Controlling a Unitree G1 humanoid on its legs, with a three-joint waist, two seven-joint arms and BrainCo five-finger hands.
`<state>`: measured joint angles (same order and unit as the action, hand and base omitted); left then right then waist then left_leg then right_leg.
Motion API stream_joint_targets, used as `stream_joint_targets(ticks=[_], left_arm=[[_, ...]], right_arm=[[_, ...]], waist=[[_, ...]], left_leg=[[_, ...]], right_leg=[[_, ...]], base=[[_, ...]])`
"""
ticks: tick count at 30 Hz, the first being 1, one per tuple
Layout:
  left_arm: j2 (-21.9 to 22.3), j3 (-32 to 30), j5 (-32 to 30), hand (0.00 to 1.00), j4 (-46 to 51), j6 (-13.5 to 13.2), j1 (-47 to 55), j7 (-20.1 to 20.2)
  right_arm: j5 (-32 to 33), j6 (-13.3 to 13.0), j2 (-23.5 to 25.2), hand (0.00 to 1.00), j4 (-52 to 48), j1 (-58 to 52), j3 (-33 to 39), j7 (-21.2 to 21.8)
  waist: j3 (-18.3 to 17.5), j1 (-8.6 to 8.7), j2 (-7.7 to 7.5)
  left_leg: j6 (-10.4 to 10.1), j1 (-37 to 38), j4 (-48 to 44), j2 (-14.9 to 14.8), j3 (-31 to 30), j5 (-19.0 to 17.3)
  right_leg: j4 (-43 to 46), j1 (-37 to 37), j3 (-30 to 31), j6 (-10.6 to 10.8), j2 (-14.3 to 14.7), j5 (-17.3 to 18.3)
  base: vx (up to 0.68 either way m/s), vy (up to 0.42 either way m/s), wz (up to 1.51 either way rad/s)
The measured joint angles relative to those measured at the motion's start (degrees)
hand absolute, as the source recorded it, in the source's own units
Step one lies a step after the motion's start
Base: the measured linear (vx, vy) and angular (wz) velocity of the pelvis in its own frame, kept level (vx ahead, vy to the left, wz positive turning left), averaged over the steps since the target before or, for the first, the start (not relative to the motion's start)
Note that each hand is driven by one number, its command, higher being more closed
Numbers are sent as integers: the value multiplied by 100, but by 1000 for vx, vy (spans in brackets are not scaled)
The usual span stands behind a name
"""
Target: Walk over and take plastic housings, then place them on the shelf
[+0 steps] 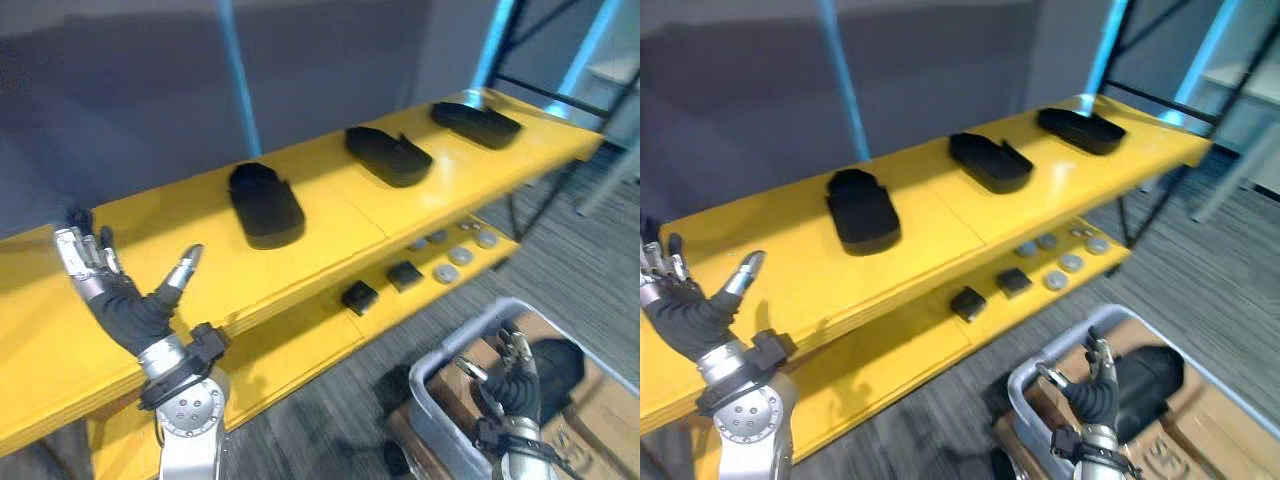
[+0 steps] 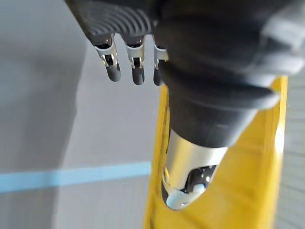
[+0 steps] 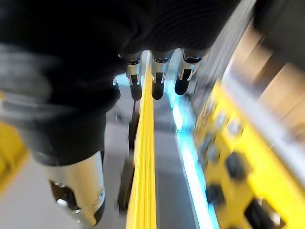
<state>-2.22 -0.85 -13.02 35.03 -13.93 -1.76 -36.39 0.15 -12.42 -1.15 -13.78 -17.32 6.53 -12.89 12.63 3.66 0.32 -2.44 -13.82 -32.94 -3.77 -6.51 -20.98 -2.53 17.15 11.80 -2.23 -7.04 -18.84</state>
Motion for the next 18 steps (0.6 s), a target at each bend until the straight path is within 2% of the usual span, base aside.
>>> stream_joint_targets(ticks=[1,2,3,4,6,8,9,10,11,12,13,14,16,18], left_arm=[[-16,-92,-170,0,-45,15,-10,-55],[-7,-141,-269,0,-40,17,1,-91],[56,-280,-407,0,-12,11,6,-183],[71,-434,-404,0,-7,-24,20,-254],[79,-485,-400,0,-12,-65,84,-333],[116,-471,-396,0,-10,-75,209,-367],[121,-440,-388,0,-15,-76,296,-377],[160,-423,-387,0,-60,-112,387,-369],[437,-217,-320,0,-265,-97,458,-275],[478,-164,-300,0,-291,-96,466,-247],[523,3,-250,0,-416,-102,479,-175],[523,26,-173,0,-666,-98,440,-103],[529,80,-117,0,-1170,-37,349,-28],[500,320,-47,0,-1600,37,262,147]], right_arm=[[-23,0,46,0,218,257,2,-121],[-25,0,61,0,310,367,2,-185],[-24,0,105,0,474,593,2,-272],[-24,0,167,0,635,795,-12,-346],[-67,1,169,0,857,948,-157,-411],[-174,1,164,0,892,1011,-371,-411],[-197,-1,162,0,972,1088,-502,-415],[-278,1,105,0,1232,1286,-687,-411],[-309,39,-87,0,1560,1420,-835,-407],[-315,56,-107,0,1608,1423,-868,-408],[-378,124,-222,0,1755,1463,-1011,-392],[-400,135,-306,0,1747,1478,-1135,-381],[-400,135,-366,0,1756,1502,-1122,-390],[-398,150,-413,0,1872,1566,-1078,-442]], waist=[[11,-58,1],[23,-108,33],[38,-206,60],[80,-323,135],[44,-426,103],[4,-542,44],[-44,-589,-38],[-86,-632,-95],[-125,-589,167],[-139,-590,195],[-152,-593,215],[-156,-548,221],[-161,-401,238],[-138,-286,236]], left_leg=[[20,30,253,-184,510,239],[33,108,406,-288,747,356],[52,203,609,-511,1179,545],[27,303,747,-713,1509,665],[-111,368,983,-926,1889,838],[-260,362,1200,-1123,2224,999],[-375,348,1266,-1207,2407,1075],[-506,336,1307,-1329,2694,1153],[-544,397,1554,-1613,2811,1421],[-555,422,1600,-1666,2852,1475],[-529,575,1746,-1838,2866,1668],[-409,675,1774,-1969,2857,1812],[-200,769,1741,-2036,2838,1981],[-46,722,1509,-2034,2643,2165]], right_leg=[[805,234,-1237,121,-1,423],[1113,245,-1524,206,4,712],[1710,145,-1830,330,-25,1265],[2249,-77,-2058,437,-180,1801],[2561,-474,-2404,570,-507,2259],[2475,-800,-2714,824,-731,2432],[2179,-964,-2925,972,-801,2510],[1580,-1021,-3209,1088,-720,2710],[1319,-1017,-3276,915,-326,2443],[1288,-1004,-3245,890,-251,2426],[1313,-922,-3082,771,-28,2376],[1319,-896,-3001,650,124,2376],[1322,-946,-2953,558,229,2426],[1313,-1102,-2976,484,213,2451]], base=[[-352,279,-216],[-346,308,-216],[-324,208,-198],[-305,135,-186],[-211,-45,-131],[-156,-186,-112],[-166,-361,-133],[-152,-432,-138],[-92,-390,-108],[-8,-304,-92],[14,-252,-87],[21,-248,-90],[50,-244,-40],[53,-146,4]])
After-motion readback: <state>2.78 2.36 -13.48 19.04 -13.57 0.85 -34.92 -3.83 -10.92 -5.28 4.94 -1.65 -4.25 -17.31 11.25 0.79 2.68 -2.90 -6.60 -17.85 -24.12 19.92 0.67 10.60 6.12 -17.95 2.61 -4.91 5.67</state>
